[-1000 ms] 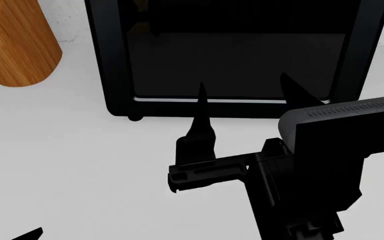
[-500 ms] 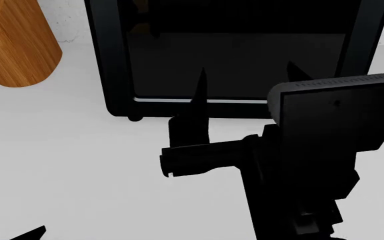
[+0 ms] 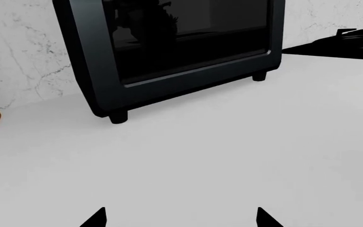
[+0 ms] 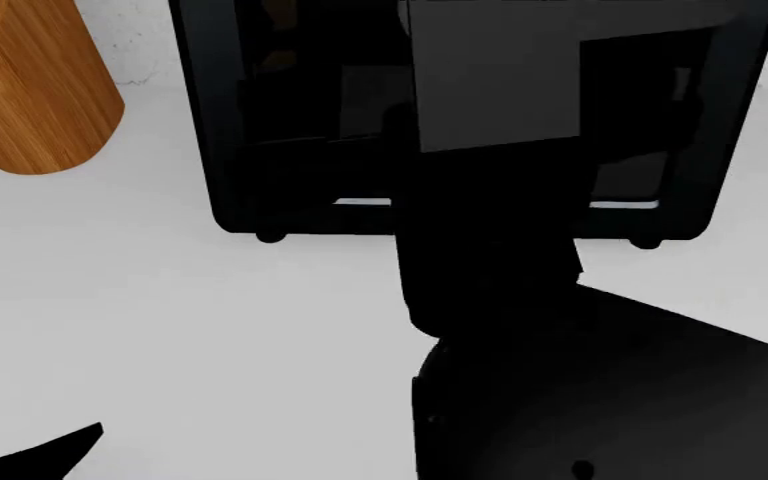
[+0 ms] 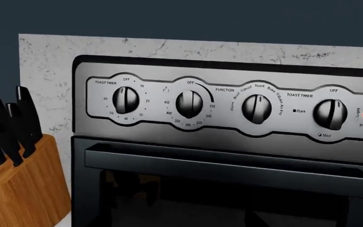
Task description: Decrease the toaster oven temperature.
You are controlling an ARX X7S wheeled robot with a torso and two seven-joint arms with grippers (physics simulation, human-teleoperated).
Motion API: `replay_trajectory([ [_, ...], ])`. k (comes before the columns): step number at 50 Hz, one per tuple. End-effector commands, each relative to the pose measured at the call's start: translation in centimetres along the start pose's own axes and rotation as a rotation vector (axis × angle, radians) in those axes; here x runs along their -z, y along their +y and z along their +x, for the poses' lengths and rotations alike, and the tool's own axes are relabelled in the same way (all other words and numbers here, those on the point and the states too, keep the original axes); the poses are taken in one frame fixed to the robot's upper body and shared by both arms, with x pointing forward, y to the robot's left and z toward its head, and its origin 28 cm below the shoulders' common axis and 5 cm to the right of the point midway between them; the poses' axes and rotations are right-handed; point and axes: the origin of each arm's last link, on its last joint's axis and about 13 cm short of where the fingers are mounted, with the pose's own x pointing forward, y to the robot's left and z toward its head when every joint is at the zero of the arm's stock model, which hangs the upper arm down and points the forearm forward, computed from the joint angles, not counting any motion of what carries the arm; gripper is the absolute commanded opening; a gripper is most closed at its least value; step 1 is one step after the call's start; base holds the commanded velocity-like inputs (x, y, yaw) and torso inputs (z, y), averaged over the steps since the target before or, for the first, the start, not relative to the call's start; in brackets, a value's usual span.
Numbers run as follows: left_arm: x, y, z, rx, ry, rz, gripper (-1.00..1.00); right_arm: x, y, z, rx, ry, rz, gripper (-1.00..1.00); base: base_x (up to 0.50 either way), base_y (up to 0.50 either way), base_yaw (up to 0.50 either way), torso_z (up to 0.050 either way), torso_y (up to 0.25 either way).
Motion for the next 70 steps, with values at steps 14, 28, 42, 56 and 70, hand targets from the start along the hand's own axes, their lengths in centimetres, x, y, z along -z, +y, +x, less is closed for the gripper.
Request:
replay_trajectory([
  [14, -0.8, 1.2, 1.2, -0.009, -0.001, 0.021, 1.00, -4.0, 1.2, 5.4, 0.061, -0.001, 0.029, 1.00, 0.00, 0.00, 0.00, 0.000, 0.000],
  [28, 0.1, 0.6, 0.2, -0.007, -0.005, 0.019, 1.00, -5.3, 0.6, 6.9, 0.102, 0.001, 0.050, 1.00, 0.00, 0.00, 0.00, 0.000, 0.000],
  [42, 1.4, 0.0, -0.6, -0.007, -0.005, 0.007, 1.00, -6.7, -0.1, 10.2, 0.153, 0.030, 0.057, 1.00, 0.00, 0.00, 0.00, 0.000, 0.000],
  [56, 1.8, 0.1, -0.6, -0.005, -0.009, 0.008, 1.00, -7.5, 1.3, 12.6, 0.100, 0.063, 0.052, 1.00, 0.00, 0.00, 0.00, 0.000, 0.000],
  [70, 2.2, 0.1, -0.6, -0.009, -0.006, 0.006, 1.00, -6.1, 1.3, 14.1, 0.124, 0.101, 0.008, 1.00, 0.00, 0.00, 0.00, 0.000, 0.000],
])
